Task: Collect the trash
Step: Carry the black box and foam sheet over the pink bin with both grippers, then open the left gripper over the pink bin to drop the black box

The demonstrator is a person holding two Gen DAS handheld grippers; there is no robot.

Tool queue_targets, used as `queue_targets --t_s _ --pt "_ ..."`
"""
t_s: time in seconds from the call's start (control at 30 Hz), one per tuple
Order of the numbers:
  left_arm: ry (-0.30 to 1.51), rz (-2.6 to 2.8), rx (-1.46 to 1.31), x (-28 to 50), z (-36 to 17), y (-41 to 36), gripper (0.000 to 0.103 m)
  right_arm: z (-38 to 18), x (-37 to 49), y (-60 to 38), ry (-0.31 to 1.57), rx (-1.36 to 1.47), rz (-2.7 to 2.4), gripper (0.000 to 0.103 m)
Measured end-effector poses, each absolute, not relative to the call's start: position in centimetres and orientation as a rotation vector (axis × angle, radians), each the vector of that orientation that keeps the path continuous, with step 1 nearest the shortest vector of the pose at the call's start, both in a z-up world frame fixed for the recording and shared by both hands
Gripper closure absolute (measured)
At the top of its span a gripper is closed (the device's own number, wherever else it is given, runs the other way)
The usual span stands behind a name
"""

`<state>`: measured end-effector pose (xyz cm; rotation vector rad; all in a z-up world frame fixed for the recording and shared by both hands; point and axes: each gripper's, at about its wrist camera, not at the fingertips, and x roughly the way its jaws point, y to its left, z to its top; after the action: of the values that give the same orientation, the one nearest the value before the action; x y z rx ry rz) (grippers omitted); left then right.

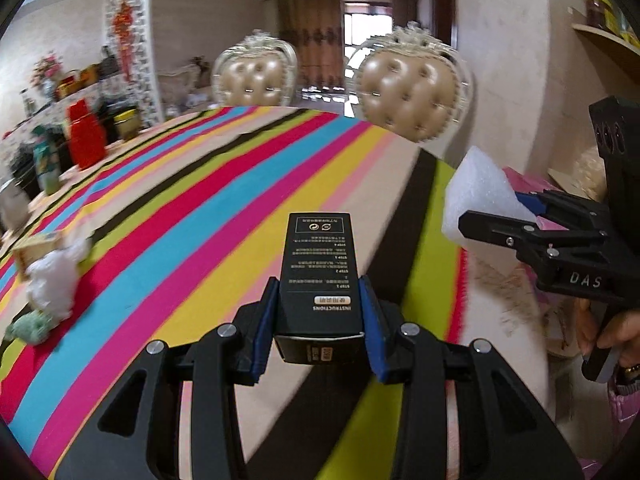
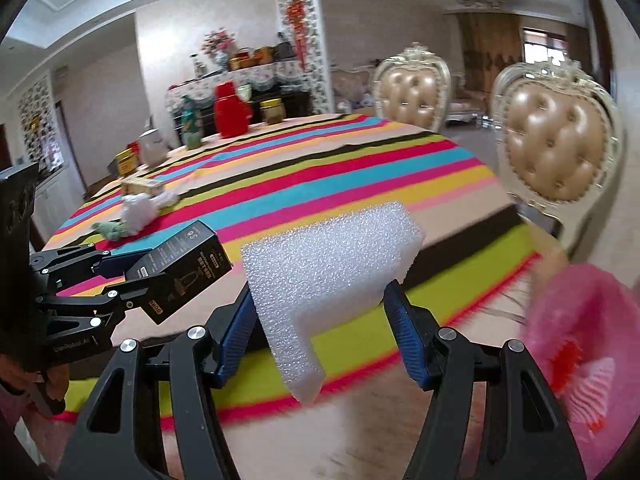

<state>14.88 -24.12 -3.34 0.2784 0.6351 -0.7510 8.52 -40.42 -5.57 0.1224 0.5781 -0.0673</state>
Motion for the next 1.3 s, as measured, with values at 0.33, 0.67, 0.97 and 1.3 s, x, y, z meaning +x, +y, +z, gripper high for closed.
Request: queue_targets --t_s 0.33,0.67,0.97,1.3 --pt "0.608 -0.978 0.297 11.4 -2.3 -35.0 0.065 -5.4 2.1 -49.8 0.558 0.183 -0.336 0.041" --pt "0.659 -1.129 0.273 8.7 -3.1 -44.3 0.065 -6.7 -2.8 -57.0 0.554 0.24 -0.469 0.041" --pt "0.709 -1.22 0.258 7.3 -4.1 -50.1 0.065 -7.5 -4.9 -59.3 0.547 0.259 -0.477 0.041" --pt "0.64 -1.19 0.261 7.6 -3.9 -49.0 0.023 -7.6 -5.2 -59.4 0.548 0.265 -0.486 0.034"
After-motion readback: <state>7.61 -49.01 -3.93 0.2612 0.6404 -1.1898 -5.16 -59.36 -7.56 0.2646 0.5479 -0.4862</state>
